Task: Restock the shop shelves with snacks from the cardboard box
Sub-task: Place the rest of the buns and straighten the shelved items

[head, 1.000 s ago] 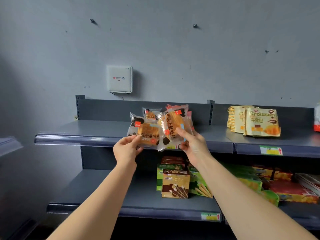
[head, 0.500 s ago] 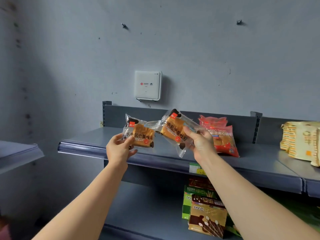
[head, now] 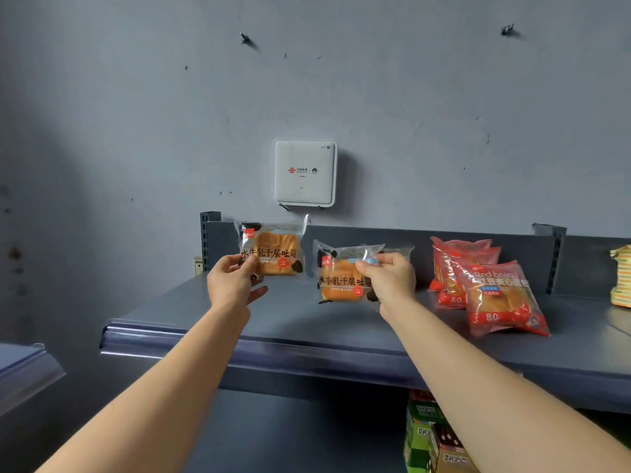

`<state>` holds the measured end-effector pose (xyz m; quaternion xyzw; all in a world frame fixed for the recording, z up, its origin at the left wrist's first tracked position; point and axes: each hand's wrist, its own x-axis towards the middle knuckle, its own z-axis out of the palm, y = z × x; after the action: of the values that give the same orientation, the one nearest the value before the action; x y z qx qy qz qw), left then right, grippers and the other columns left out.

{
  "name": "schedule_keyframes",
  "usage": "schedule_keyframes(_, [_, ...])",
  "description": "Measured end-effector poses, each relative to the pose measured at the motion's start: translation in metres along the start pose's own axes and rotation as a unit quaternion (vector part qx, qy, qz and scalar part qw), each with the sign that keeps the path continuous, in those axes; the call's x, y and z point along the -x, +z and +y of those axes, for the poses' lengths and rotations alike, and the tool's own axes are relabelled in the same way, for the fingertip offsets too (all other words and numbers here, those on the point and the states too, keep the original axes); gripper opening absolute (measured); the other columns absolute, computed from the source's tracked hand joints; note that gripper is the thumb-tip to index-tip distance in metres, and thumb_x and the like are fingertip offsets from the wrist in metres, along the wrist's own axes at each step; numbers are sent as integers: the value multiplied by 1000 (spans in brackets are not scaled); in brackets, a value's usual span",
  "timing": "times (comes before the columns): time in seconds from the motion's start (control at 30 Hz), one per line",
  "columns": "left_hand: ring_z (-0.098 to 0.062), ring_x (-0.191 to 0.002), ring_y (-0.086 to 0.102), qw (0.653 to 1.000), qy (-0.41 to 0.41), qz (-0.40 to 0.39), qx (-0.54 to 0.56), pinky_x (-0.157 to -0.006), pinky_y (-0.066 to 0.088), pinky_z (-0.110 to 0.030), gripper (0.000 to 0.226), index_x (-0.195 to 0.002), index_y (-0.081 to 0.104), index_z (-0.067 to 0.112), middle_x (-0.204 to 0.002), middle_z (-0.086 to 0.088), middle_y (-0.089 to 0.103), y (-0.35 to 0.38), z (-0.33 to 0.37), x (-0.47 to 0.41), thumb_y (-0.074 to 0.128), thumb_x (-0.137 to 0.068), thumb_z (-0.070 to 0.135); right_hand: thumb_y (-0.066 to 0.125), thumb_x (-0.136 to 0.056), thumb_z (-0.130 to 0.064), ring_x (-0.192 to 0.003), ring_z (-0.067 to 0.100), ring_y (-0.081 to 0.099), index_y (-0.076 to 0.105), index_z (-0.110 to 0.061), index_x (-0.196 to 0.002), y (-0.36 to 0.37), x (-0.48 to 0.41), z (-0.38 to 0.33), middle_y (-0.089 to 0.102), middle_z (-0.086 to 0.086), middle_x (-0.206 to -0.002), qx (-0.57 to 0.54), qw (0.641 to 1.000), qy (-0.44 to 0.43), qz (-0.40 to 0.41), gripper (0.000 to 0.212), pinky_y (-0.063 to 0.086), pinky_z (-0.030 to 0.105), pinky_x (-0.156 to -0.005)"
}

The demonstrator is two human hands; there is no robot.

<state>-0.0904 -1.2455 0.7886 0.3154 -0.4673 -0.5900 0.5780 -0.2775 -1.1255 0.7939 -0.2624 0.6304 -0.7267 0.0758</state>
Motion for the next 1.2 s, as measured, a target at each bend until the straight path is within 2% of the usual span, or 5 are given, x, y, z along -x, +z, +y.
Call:
schedule_keyframes(0.37, [-27, -80, 70, 997, -56, -50, 10, -66, 61, -36, 9, -99, 55, 7, -97, -15, 66, 39, -16, -50, 60, -94, 12, 77, -79, -13, -87, 20, 65, 59, -20, -76, 52, -50, 31, 67, 2, -89, 18, 999, 33, -33, 20, 56, 35, -75])
schedule_keyframes(0.5, [-24, -76, 69, 995, -67, -66, -21, -68, 61, -34, 7, -96, 54, 7, -91, -12, 67, 53, -27, -62, 59, -94, 11, 76, -81, -15, -74, 11, 57, 62, -18, -80, 51, -70, 39, 62, -6, -82, 32, 999, 29, -33, 14, 43, 23, -58])
schedule_keyframes(0.67, [-27, -83, 70, 991, -93, -96, -28, -68, 61, -34, 6, -91, 54, 9, -98, -15, 68, 81, -39, -71, 59, -94, 11, 74, -83, -17, -82, 15, 57, 64, -18, -86, 32, -92, 40, 63, -4, -87, 44, 998, 37, -22, 11, 43, 28, -70])
schedule_keyframes(0.97, [-25, -83, 67, 968, -142, -202, -37, -69, 60, -37, 15, -82, 49, 9, -101, -16, 65, 147, -55, -56, 57, -94, 4, 70, -86, -11, -61, 12, 49, 69, -10, -98, -30, -113, 32, 63, 4, -80, 80, 992, 71, 73, 12, 42, 26, -49])
schedule_keyframes(1.2, [-26, -83, 65, 955, -169, -235, -70, -72, 58, -41, 21, -79, 44, 10, -110, -20, 62, 169, -70, -35, 55, -94, 1, 69, -87, -6, -59, 12, 50, 66, -5, -111, -54, -115, 38, 53, -3, -69, 49, 989, 97, 104, 24, 48, 26, -57])
